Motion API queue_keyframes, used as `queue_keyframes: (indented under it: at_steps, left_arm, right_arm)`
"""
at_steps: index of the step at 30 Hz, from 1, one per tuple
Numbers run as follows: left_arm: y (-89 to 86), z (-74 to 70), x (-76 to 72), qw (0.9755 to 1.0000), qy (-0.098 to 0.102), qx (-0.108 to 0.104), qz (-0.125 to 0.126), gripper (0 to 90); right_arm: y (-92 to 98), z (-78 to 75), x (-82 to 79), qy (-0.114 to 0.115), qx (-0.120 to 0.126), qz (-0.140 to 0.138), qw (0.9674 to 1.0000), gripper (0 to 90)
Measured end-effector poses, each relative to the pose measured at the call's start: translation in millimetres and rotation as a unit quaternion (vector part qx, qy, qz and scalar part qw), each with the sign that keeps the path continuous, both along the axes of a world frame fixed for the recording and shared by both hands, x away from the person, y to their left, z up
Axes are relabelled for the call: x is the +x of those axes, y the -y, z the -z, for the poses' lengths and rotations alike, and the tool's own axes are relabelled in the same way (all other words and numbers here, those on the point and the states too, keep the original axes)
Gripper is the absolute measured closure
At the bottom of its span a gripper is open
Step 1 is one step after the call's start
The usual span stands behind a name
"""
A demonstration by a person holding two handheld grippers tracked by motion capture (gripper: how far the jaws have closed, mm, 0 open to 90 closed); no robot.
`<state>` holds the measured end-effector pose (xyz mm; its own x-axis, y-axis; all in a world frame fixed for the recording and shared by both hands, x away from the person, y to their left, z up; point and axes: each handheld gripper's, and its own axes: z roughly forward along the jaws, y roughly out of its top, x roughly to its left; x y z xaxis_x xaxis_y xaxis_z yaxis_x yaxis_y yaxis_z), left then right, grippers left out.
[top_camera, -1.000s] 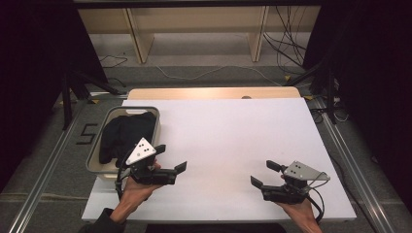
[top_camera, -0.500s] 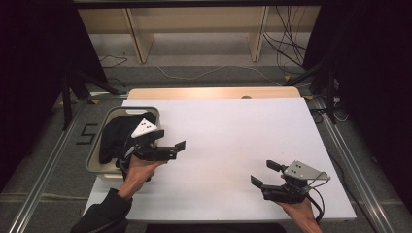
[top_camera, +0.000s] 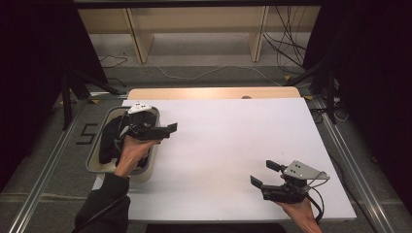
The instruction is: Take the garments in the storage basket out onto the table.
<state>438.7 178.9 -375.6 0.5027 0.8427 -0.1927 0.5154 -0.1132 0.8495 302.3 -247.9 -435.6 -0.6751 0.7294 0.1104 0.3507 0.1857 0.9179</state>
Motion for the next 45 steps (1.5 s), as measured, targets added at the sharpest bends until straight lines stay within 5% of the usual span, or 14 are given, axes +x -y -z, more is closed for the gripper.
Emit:
queue_keyframes:
  at_steps: [7, 13, 16, 19, 24, 29, 34, 36, 37, 41, 45]
  left_arm:
    - [-33.3, -8.8, 6.1, 0.9984, -0.023, 0.027, -0.044, 5.4]
    - [-60.6, -4.6, 11.2, 0.993, -0.056, 0.06, -0.085, 5.4]
    - [-70.3, -1.0, 13.8, 0.9872, -0.076, 0.092, -0.106, 5.3]
    - [-77.8, 1.6, 15.5, 0.9844, -0.096, 0.099, -0.109, 5.3]
    - [-78.8, 15.3, 21.1, 0.9757, -0.144, 0.123, -0.11, 5.1]
    - [-68.9, 34.3, 29.5, 0.9626, -0.186, 0.165, -0.108, 2.6]
    - [-72.2, 41.5, 32.0, 0.9545, -0.209, 0.183, -0.109, 0.4]
    - [-72.7, 49.4, 34.9, 0.9425, -0.218, 0.223, -0.119, 0.3]
    - [-73.0, 53.2, 36.2, 0.9401, -0.224, 0.228, -0.119, 0.0]
    - [-73.0, 69.4, 42.0, 0.9366, -0.244, 0.224, -0.115, 0.0]
    - [-79.0, 76.2, 48.9, 0.9366, -0.26, 0.206, -0.112, 0.0]
  right_arm:
    - [-1.3, 0.4, -0.1, 0.001, -0.004, -0.006, 1.0, 20.2]
    - [-2.1, 0.4, -0.2, -0.001, -0.004, -0.008, 1.0, 20.3]
    - [-3.1, 0.9, 0.1, -0.002, -0.007, -0.009, 0.9999, 20.3]
    - [-3.6, 1.0, 0.0, -0.002, -0.007, -0.011, 0.9999, 20.3]
    - [-3.4, 1.9, 0.7, -0.004, -0.009, -0.012, 0.9999, 20.5]
    - [-5.1, 3.8, 1.9, -0.01, -0.01, -0.017, 0.9998, 20.7]
    - [-5.7, 4.6, 2.5, -0.011, -0.01, -0.019, 0.9997, 20.7]
    - [-5.4, 4.9, 2.6, -0.012, -0.01, -0.019, 0.9997, 20.7]
    - [-5.1, 4.7, 2.4, -0.01, -0.01, -0.021, 0.9997, 20.8]
    - [-5.4, 5.3, 3.0, -0.011, -0.008, -0.023, 0.9996, 20.9]
    - [-6.5, 5.8, 3.4, -0.012, -0.011, -0.023, 0.9996, 20.9]
